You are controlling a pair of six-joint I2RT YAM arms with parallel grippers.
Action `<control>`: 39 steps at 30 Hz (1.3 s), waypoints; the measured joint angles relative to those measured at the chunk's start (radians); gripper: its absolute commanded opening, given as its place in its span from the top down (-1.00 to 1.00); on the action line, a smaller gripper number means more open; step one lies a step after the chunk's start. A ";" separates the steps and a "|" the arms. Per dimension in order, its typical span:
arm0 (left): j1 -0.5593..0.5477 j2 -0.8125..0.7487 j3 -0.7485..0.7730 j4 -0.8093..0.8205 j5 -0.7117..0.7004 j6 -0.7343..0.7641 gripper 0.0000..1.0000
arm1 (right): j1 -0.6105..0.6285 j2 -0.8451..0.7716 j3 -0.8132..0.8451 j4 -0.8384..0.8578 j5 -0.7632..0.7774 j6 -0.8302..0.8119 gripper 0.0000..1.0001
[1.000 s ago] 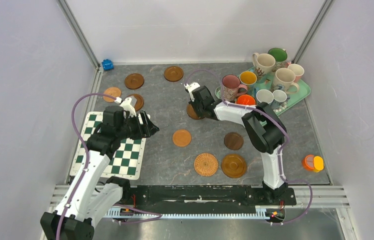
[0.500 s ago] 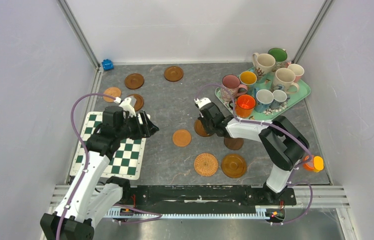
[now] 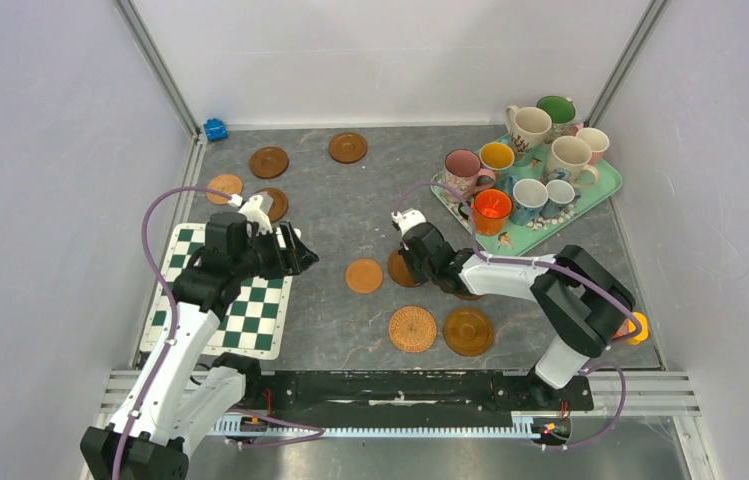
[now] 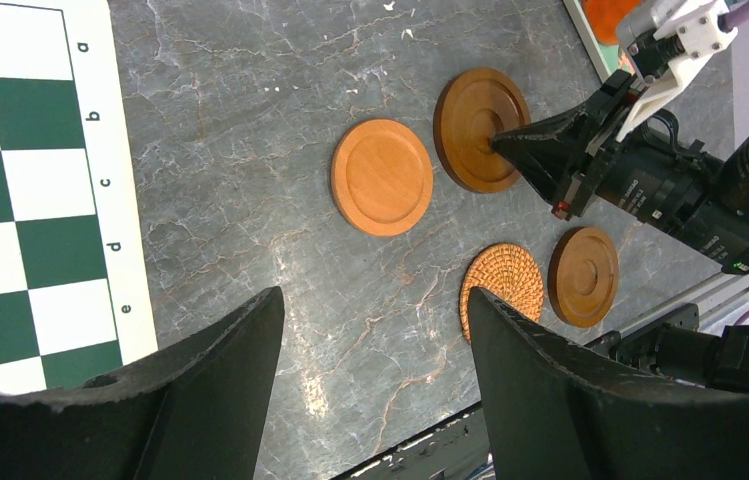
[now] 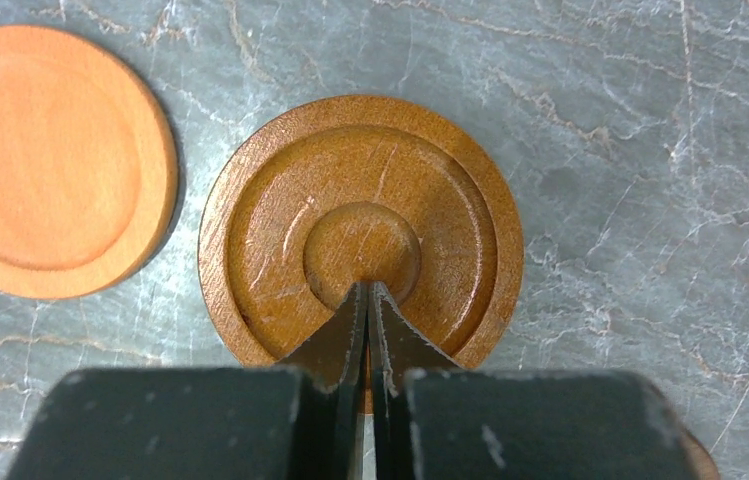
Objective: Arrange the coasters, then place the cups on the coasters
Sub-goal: Move the coaster to the center of the board.
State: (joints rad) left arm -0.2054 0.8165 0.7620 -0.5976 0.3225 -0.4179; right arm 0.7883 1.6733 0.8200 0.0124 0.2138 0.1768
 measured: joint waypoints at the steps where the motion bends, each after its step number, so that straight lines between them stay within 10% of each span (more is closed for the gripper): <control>1: 0.000 0.000 0.000 0.000 0.000 0.000 -0.49 | 0.003 -0.005 -0.007 0.003 -0.002 0.004 1.00; 39: 0.000 0.051 0.000 0.005 -0.020 -0.001 -0.42 | 0.037 -0.124 -0.062 -0.132 0.007 0.048 1.00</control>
State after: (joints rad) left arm -0.2054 0.8673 0.7620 -0.5930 0.3027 -0.4187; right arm 0.8257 1.5490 0.7578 -0.1192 0.2211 0.2245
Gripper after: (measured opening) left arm 0.725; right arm 0.003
